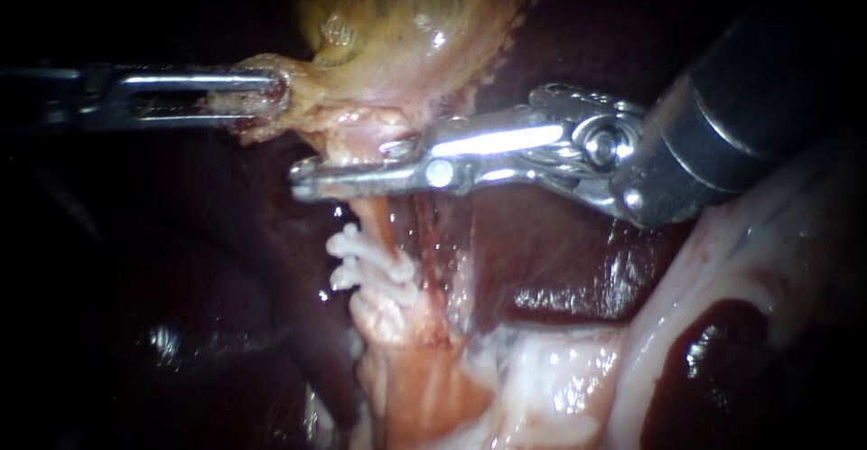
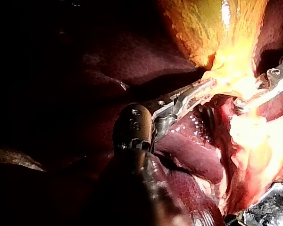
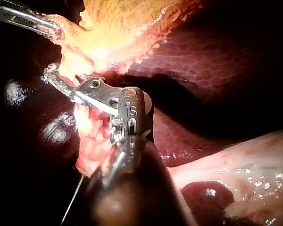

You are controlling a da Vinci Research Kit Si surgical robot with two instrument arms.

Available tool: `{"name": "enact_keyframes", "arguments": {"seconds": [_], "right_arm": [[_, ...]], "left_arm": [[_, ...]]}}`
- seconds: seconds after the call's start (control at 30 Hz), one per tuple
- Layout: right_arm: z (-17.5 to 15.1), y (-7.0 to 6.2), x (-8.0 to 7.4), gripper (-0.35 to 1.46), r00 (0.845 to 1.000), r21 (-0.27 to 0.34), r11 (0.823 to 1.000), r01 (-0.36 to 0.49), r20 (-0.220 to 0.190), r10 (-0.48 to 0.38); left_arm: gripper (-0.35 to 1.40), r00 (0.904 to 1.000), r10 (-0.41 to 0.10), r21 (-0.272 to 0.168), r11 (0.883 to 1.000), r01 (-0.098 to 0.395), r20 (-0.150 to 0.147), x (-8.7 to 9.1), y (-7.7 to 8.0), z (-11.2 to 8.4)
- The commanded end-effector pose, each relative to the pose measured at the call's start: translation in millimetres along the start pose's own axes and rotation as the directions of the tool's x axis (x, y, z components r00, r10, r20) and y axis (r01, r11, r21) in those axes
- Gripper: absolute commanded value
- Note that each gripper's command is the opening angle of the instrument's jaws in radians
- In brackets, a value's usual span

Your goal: Going back third clip left tube

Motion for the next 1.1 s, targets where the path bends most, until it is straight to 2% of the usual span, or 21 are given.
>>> {"name": "enact_keyframes", "arguments": {"seconds": [0.03,0.43,0.47,0.57,0.6,0.73,0.9,0.97,1.1], "right_arm": [[0.0,0.0,0.0,-0.35,1.0,0.0,1.0,0.0,0.0,0.0],[0.1,0.1,0.1,-0.32,1.0,0.005,1.0,0.0,0.003,0.0],[0.2,0.1,0.1,-0.15,1.0,0.004,1.0,-0.006,0.002,0.006],[0.7,0.3,0.2,0.27,0.997,0.003,0.997,0.072,0.004,-0.072],[0.9,0.4,0.2,0.35,0.997,0.002,0.997,0.078,0.004,-0.078],[1.6,0.8,-0.1,0.48,0.994,-0.024,0.994,0.111,-0.005,-0.111],[1.9,1.0,-0.9,0.5,0.985,-0.056,0.983,0.174,-0.005,-0.174],[1.8,1.0,-1.0,0.5,0.977,-0.082,0.973,0.215,0.016,-0.215],[1.1,1.1,-1.3,0.5,0.949,-0.151,0.938,0.312,0.101,-0.299]], "left_arm": [[-0.35,1.0,0.0,0.0,1.0,0.0,0.0,0.0,0.0,0.0],[-0.35,1.0,0.0,-0.001,1.0,0.0,0.0,0.0,0.0,-0.1],[-0.35,1.0,0.0,-0.001,1.0,0.0,0.0,0.0,-0.1,-0.1],[-0.35,1.0,0.0,0.001,1.0,0.0,-0.001,0.1,-0.1,-0.2],[-0.35,1.0,0.0,0.001,1.0,0.0,-0.001,0.1,-0.1,-0.2],[-0.35,1.0,0.0,0.001,1.0,0.0,0.0,0.1,-0.1,-0.2],[-0.35,1.0,0.0,0.0,1.0,0.0,0.0,0.1,-0.2,-0.3],[-0.35,1.0,0.0,0.0,1.0,0.0,0.0,0.0,-0.2,-0.4],[-0.35,1.0,0.0,0.003,1.0,0.0,-0.002,0.0,-0.2,-0.4]]}}
